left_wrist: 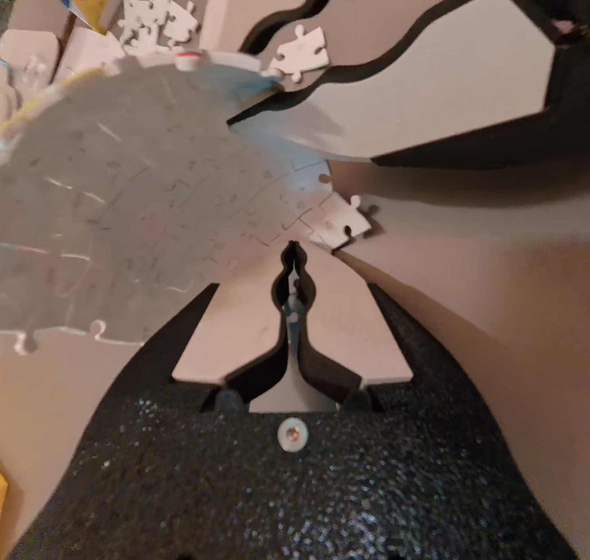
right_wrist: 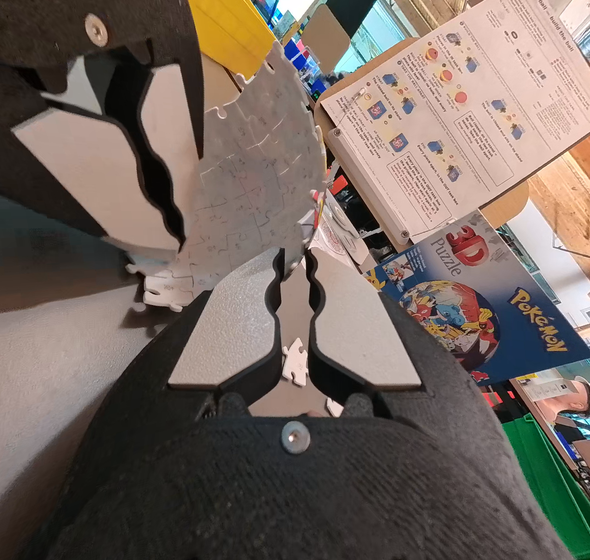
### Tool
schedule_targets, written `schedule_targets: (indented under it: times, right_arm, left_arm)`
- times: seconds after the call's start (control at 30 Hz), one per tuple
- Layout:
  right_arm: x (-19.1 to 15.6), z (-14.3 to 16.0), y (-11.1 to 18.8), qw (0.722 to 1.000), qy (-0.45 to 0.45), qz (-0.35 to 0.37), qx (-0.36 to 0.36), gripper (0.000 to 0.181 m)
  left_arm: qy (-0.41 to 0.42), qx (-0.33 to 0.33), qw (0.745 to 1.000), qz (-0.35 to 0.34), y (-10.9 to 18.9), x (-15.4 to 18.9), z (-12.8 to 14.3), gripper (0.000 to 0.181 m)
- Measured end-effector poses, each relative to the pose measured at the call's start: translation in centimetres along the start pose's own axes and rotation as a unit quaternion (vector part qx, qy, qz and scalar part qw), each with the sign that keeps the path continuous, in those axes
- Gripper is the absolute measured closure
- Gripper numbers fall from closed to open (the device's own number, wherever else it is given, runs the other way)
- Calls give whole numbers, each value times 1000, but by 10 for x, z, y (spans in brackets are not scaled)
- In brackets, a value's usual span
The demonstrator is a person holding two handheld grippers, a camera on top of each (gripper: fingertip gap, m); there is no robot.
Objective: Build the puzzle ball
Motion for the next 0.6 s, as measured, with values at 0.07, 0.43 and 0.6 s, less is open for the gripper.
schedule_targets:
  times: [0.07,0.43,0.6]
  right_arm:
    - [0,0,0,1000,2,0,-2,169]
    - [0,2,-1,1000,5,-1,-3,168]
    - [0,1,-1,1000,5,0,-2,168]
  left_arm:
    - [7,-5,1000,11,-1,0,-1,181]
    - [87,42,995,19,14,-12,2,181]
    - [58,8,998,7,12,-8,13,181]
Point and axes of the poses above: each gripper's, where its closed fingertips meet, y back along the fingers, z out of its underside, x = y × z across the jaws, the point moved 4 cm from there along y, back along the fingers, and after that the axes turned 10 degrees about -x, right-handed, at the moved point
